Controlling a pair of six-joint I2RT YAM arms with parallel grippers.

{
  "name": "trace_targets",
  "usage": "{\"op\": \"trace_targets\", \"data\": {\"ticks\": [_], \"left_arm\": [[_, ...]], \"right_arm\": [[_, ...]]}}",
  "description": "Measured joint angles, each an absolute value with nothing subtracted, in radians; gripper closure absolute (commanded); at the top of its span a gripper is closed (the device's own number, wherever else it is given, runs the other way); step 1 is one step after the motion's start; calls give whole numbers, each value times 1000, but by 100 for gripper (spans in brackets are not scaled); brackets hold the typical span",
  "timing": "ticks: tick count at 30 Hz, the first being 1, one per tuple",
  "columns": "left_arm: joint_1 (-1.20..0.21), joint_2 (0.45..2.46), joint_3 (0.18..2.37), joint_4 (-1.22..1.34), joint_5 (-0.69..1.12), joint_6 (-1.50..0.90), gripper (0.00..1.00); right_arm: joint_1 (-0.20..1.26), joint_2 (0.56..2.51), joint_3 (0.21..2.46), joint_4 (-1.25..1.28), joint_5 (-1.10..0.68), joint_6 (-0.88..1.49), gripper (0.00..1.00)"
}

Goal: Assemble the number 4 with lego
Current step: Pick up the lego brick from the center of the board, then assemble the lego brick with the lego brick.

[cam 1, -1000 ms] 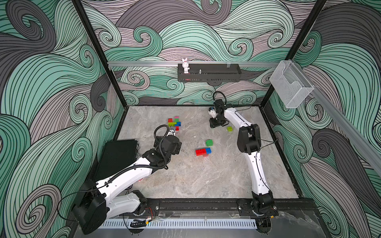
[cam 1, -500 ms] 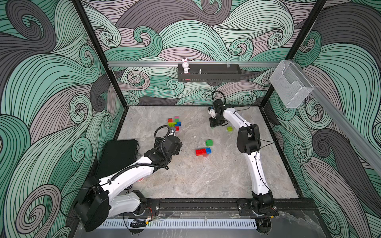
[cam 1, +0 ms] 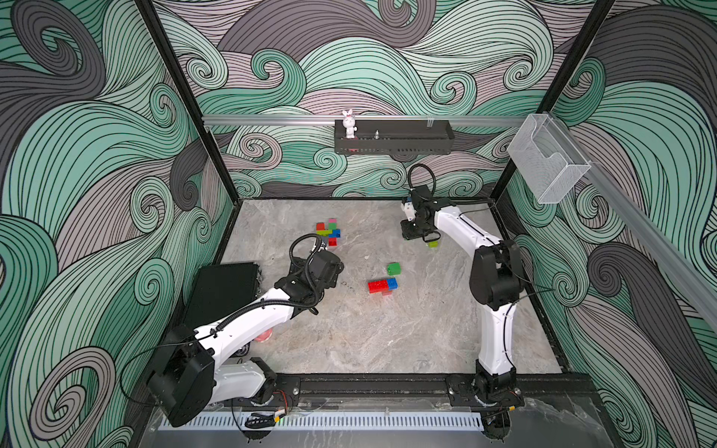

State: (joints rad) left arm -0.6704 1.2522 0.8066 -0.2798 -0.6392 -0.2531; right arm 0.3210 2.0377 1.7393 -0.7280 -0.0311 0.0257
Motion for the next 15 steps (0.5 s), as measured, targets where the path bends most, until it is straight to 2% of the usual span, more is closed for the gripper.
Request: {"op": "trace_targets", "data": {"ticks": [7, 15], "left_arm": [[-667, 1253, 822, -287, -529, -267, 1], [-667, 1291, 855, -273, -443, -266, 1]], "right_arm": [[322, 1739, 1428, -604, -27, 135, 100], [331, 1500, 1146, -545, -38, 222, 100]]}}
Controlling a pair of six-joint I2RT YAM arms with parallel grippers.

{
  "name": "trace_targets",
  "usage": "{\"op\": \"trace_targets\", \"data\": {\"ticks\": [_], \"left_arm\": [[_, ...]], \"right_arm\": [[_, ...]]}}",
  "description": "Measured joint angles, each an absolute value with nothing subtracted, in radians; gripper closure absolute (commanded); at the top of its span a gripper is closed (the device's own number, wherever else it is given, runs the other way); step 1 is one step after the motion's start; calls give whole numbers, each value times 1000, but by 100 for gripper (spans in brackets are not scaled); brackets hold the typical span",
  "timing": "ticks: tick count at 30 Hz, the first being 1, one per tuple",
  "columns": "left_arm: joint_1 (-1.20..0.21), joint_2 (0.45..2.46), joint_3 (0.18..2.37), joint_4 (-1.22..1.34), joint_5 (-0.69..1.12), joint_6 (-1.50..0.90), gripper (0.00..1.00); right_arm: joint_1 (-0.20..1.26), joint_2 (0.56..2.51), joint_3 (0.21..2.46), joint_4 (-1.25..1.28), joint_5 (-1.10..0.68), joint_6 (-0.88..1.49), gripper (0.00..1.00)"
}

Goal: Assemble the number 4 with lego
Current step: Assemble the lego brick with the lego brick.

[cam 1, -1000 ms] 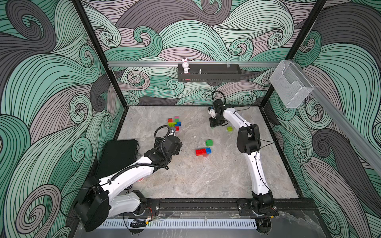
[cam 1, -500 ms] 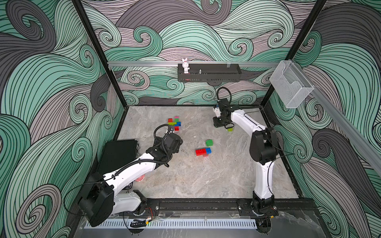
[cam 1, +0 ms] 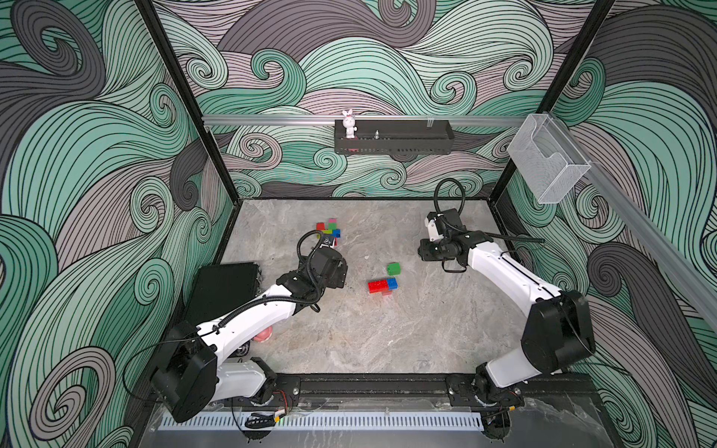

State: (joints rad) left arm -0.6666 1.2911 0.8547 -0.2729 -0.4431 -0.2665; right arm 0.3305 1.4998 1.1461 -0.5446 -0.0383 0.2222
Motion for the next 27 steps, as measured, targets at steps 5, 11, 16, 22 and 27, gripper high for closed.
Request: {"op": "trace_targets", "data": {"ticks": [5, 11, 16, 22, 27], "left_arm": [[-663, 1355, 911, -276, -371, -278, 1], [-663, 1482, 1022, -296, -249, -339, 1], [-663, 1564, 1072, -314, -161, -390, 1], [-663, 1583, 1073, -360, -113, -425, 1], [-650, 1611, 1120, -428, -60, -452, 1]], "right_arm": [[360, 1351, 1028, -519, -33, 283, 100], [456, 1278, 987, -531, -29, 344, 100], [550, 1278, 986, -550, -26, 361, 100], [592, 1313, 991, -558, -38, 376, 100], [622, 1448, 1092, -664, -27, 390, 100]]}}
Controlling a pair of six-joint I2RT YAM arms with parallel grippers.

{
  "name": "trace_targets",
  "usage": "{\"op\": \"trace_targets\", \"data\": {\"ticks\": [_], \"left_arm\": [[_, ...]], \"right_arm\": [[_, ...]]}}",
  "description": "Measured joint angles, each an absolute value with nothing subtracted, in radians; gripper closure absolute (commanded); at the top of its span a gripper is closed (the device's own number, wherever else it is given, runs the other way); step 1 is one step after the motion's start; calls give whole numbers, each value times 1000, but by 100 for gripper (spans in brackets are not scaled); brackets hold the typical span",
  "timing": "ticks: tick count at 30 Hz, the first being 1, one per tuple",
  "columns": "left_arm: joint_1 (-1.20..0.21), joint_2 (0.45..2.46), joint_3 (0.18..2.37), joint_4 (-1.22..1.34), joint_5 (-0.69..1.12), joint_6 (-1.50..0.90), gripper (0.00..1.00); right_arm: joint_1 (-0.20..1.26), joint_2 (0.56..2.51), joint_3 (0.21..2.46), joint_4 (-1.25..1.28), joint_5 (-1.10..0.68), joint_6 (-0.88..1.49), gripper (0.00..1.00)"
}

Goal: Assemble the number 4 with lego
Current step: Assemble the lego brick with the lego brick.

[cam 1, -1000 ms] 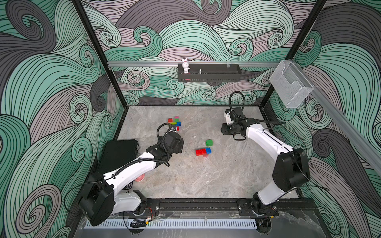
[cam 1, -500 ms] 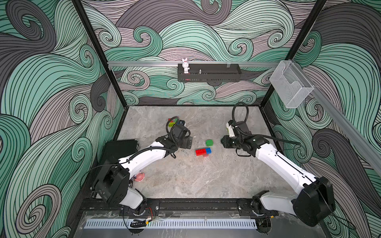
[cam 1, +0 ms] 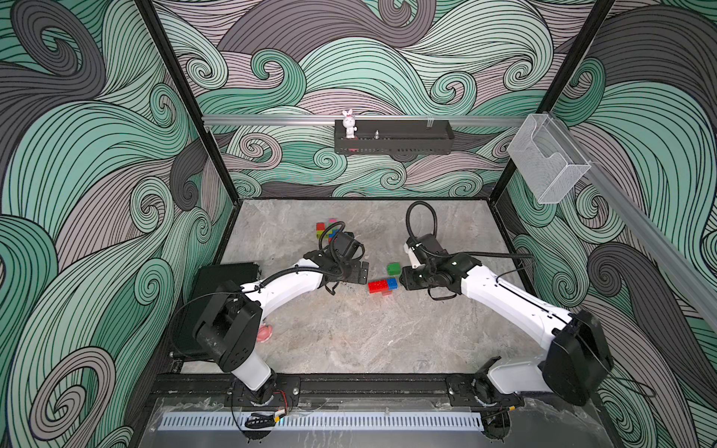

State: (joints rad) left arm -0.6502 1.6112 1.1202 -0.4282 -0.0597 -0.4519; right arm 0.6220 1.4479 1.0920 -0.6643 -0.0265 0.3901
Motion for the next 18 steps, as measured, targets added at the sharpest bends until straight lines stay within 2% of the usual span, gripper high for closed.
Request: {"op": "trace_targets", "data": {"ticks": [6, 18], "left_arm": [[-609, 1647, 1162, -480, 20, -489, 2], [-575, 1674, 1162, -501, 90, -517, 1]], "right_arm": [[668, 1591, 1237, -778, 32, 379, 100], [736, 1710, 1332, -810, 38, 352, 100]]}}
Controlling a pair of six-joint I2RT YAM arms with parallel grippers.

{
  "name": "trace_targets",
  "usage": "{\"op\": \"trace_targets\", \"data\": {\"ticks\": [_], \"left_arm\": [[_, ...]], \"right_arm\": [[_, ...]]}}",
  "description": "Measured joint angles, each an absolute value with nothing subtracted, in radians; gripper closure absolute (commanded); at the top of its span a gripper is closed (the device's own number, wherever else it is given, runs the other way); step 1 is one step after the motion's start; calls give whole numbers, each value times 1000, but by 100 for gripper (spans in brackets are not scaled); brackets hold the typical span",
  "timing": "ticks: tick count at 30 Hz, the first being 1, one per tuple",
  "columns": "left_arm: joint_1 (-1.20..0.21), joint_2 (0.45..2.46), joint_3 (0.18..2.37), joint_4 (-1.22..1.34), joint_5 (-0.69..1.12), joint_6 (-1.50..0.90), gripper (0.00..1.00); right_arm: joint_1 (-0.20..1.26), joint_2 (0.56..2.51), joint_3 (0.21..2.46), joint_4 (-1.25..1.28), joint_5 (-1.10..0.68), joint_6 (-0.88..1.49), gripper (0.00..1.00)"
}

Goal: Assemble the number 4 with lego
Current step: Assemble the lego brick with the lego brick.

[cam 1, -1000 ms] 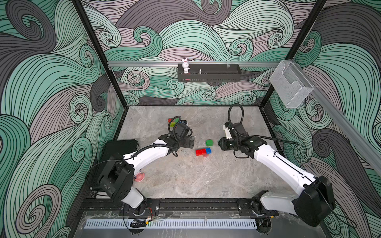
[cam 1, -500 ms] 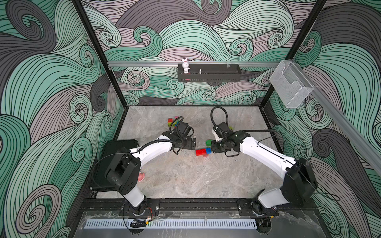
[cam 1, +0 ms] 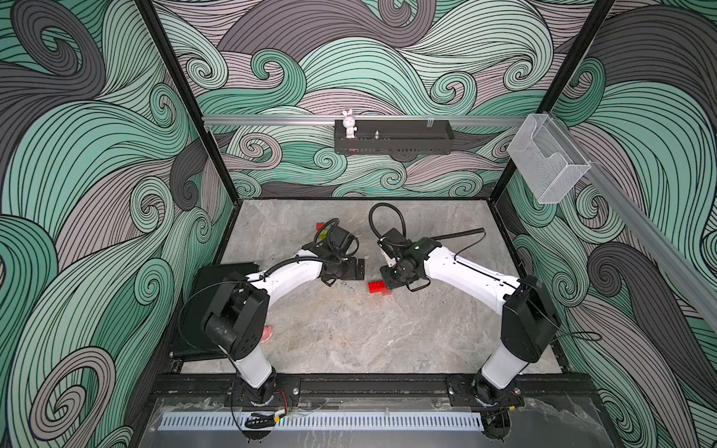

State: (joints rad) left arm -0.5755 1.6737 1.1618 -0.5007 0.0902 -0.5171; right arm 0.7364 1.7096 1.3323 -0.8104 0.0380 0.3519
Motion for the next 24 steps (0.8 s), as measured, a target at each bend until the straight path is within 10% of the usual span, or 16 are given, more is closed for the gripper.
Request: {"op": "trace_targets", "data": {"ticks": [24], "left_arm": [[-545, 1692, 1153, -505, 137, -529, 1]], "right_arm": [[742, 1769, 1333, -759, 79, 337, 100]]}}
